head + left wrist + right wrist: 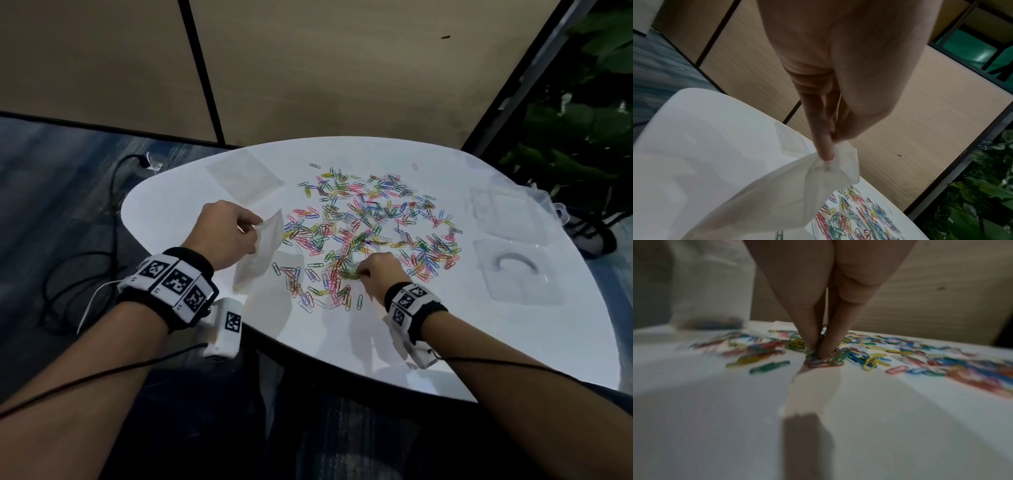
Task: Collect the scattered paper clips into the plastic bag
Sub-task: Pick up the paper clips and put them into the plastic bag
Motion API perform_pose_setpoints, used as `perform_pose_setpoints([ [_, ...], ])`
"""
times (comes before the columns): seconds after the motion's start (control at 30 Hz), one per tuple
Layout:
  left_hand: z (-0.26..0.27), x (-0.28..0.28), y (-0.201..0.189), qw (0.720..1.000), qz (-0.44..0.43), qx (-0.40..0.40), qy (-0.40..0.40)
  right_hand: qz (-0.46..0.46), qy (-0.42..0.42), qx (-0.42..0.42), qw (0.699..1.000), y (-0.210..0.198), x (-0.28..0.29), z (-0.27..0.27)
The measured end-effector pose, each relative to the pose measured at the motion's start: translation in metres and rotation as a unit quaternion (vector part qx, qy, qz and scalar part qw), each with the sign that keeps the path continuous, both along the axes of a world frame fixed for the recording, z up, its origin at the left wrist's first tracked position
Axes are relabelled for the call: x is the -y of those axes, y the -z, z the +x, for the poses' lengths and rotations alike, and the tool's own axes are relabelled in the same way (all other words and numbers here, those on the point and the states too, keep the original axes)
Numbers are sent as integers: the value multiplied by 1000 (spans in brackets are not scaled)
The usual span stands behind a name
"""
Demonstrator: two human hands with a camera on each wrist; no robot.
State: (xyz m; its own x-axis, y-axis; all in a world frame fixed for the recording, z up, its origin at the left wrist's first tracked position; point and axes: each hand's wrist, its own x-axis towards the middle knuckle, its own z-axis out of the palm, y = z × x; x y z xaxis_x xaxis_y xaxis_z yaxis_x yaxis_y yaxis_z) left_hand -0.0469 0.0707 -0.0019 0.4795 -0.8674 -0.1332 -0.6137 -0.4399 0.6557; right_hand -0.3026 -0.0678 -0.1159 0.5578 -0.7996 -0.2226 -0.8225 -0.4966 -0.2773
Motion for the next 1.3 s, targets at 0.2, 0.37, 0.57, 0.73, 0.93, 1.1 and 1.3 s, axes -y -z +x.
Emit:
perform_pose_setpoints([
  [0.2,-9,12,2,1000,13,-14,17,259,275,290,879,-30,20,-4],
  [0.37,-14,20,4,1000,12,-21,12,461,269,512,673,-83,-1,34],
  [0.57,-12,16,7,1000,0,-25,14,435,219,487,725,-91,-37,98],
  [0.73,-9,10,8,999,-12,-40,20,233,134,313,911,-76,-46,125],
  [0.93,-4,9,5,999,-24,-41,8,89,-7,199,976,-93,-43,138],
  [1.1,10,10,2,998,-33,-35,-42,247,64,351,901,-113,-30,133],
  [1.3,29,5,1,995,-31,-47,-87,160,0,210,964,-70,-36,128],
])
